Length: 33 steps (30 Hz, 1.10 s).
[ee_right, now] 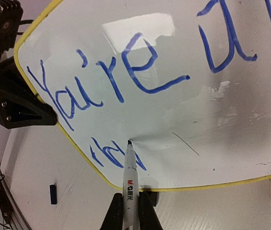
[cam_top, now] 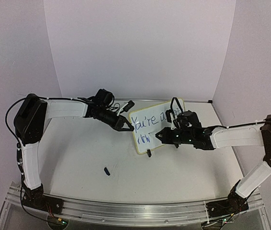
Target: Write a sentence on the whiteboard
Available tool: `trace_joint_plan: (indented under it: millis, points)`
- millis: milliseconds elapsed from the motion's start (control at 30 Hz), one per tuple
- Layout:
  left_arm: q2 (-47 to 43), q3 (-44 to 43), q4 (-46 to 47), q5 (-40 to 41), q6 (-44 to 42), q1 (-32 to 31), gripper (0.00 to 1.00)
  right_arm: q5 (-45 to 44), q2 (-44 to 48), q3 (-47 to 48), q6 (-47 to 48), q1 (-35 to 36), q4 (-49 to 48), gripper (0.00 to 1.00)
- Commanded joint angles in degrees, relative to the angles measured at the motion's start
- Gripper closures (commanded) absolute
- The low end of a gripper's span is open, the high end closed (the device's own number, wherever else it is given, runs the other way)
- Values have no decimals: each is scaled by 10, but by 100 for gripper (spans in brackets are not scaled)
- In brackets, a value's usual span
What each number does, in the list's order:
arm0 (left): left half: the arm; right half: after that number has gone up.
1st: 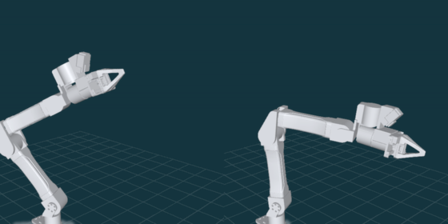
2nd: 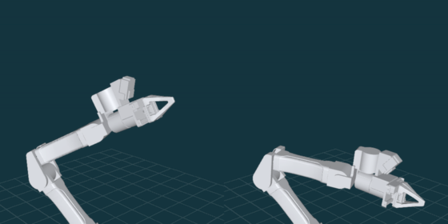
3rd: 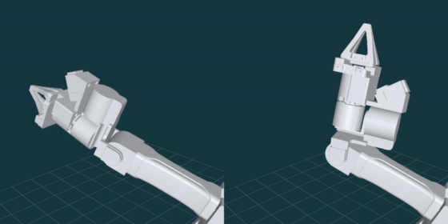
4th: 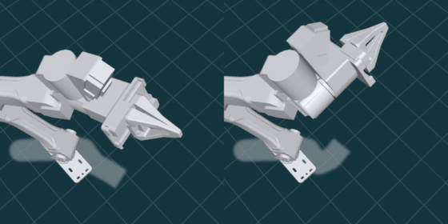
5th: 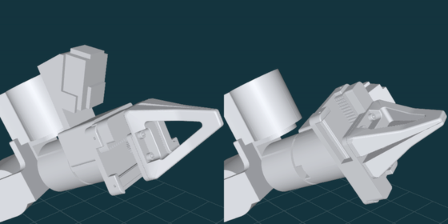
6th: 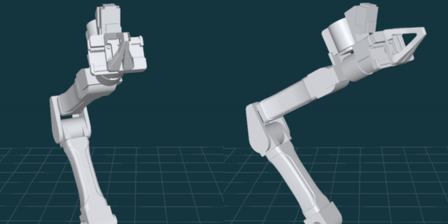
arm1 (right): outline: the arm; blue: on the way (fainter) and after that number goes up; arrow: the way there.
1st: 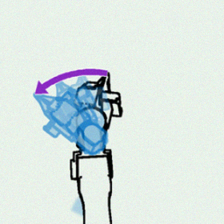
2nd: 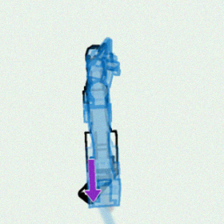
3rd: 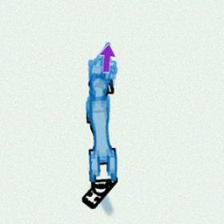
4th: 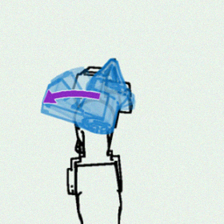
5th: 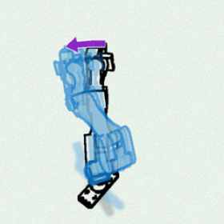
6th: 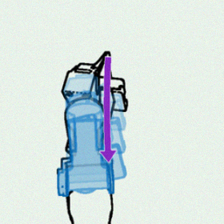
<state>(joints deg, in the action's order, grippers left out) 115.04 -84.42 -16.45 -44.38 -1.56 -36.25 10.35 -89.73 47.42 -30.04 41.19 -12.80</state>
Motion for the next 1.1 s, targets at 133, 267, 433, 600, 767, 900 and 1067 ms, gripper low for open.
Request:
trace_joint_plan:
  millis: [133, 267, 433, 600, 767, 900, 1067]
  points:
    - [5, -3, -53, 11, -18, -26, 100, -9, 49, -11, 13, -3, -1, 100]
    - [5, -3, -52, 11, -17, -26, 100, -18, 61, -41, 0, -3, 0, 100]
    - [6, -3, -52, 10, -17, -26, 100, -22, 49, -56, -9, -3, -7, 100]
    - [7, -3, -52, 10, -17, -26, 100, -28, 40, -51, -7, -3, -11, 100]
    - [7, -3, -52, 10, -17, -27, 100, -24, 22, -38, -5, -3, -18, 100]
    - [7, -3, -52, 10, -17, -27, 100, -20, 10, -30, -4, -4, -24, 100]
    - [7, -3, -52, 10, -17, -27, 100, -20, 0, -22, -3, -3, -29, 100]
